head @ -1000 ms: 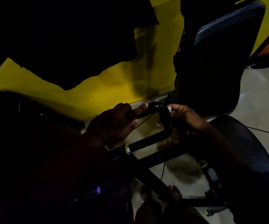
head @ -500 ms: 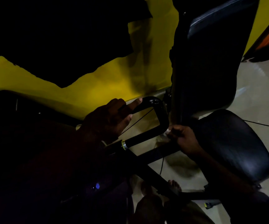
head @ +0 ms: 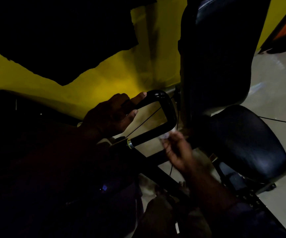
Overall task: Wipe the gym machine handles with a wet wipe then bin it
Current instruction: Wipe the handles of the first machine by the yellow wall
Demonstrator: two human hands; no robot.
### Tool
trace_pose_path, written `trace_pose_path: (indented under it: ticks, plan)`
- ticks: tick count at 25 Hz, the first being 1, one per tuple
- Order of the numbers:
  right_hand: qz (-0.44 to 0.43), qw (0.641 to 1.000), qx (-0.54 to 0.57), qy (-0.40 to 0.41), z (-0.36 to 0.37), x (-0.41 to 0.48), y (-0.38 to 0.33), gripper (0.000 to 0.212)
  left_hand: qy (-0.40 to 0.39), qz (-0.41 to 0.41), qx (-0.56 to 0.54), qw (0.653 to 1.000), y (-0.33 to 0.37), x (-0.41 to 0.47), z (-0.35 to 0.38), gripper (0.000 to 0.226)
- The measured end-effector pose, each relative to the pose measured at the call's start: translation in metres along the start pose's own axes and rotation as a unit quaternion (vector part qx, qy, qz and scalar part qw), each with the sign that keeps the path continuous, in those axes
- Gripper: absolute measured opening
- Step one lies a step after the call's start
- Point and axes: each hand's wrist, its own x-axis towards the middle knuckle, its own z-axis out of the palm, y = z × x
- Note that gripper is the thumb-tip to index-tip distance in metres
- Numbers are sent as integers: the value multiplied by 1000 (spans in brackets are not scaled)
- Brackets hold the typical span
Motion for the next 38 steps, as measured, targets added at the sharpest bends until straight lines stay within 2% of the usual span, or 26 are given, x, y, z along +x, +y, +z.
trace_pose_path:
  ticks: [2, 6, 10, 12, 14, 16, 19, 21, 24, 27, 28, 29, 30, 31, 32, 35, 36, 38]
  plan:
    - [-30, 999, -14, -3, 1, 5, -23, 20, 0, 20, 21, 1000, -1, -2, -1, 59]
    - [25, 992, -116, -32, 4, 11, -29, 42, 2, 11, 19, 1000, 3, -2, -5, 60]
    - [43, 996, -58, -51, 0, 16, -48, 60, 18, 16, 7, 1000, 2, -3, -5, 59]
    - [42, 995, -70, -55, -3, 18, -38, 64, 30, 10, 5, 999, 2, -3, -4, 58]
    - [25, 990, -127, -49, -4, 17, -29, 58, 32, 7, 1, 999, 2, -4, -2, 58]
    - [-2, 973, -226, -41, -2, 7, -29, 38, 30, 8, 3, 999, 0, -4, -1, 59]
    - [-134, 938, -320, 8, 9, -21, -52, 13, 27, 9, 14, 999, -2, -7, 2, 59]
    - [-277, 888, -365, 25, 27, -30, -72, 15, 43, 18, 12, 999, -3, -6, 3, 59]
    - [-451, 731, -508, 69, 43, -34, -70, 23, 51, 15, -1, 999, -5, -6, 7, 58]
    - [-507, 594, -619, 87, 14, -46, -44, 28, 64, 5, -6, 998, -3, -7, 10, 59]
    - [-504, 574, -641, 70, 17, -54, -46, 30, 66, 9, 0, 998, -4, -8, 10, 59]
    - [-499, 576, -645, 60, 23, -56, -57, 27, 69, 16, 8, 997, -3, -9, 10, 59]
    - [-489, 594, -638, 31, 35, -55, -69, 21, 74, 19, 11, 997, -3, -9, 9, 58]
    - [-501, 576, -645, 9, 51, -53, -80, 23, 76, 11, 6, 997, -2, -8, 8, 56]
    - [-525, 542, -656, -20, 65, -48, -87, 32, 76, -11, -8, 997, 0, -8, 6, 54]
    - [-574, 387, -719, -60, 57, -41, -79, 38, 82, -67, -60, 993, 7, -8, -1, 44]
    - [-558, 371, -739, -70, 41, -44, -75, 38, 81, -70, -62, 992, 9, -8, -1, 41]
    - [-467, 392, -784, -114, 13, -51, -72, 33, 83, -71, -57, 992, 10, -6, -2, 40]
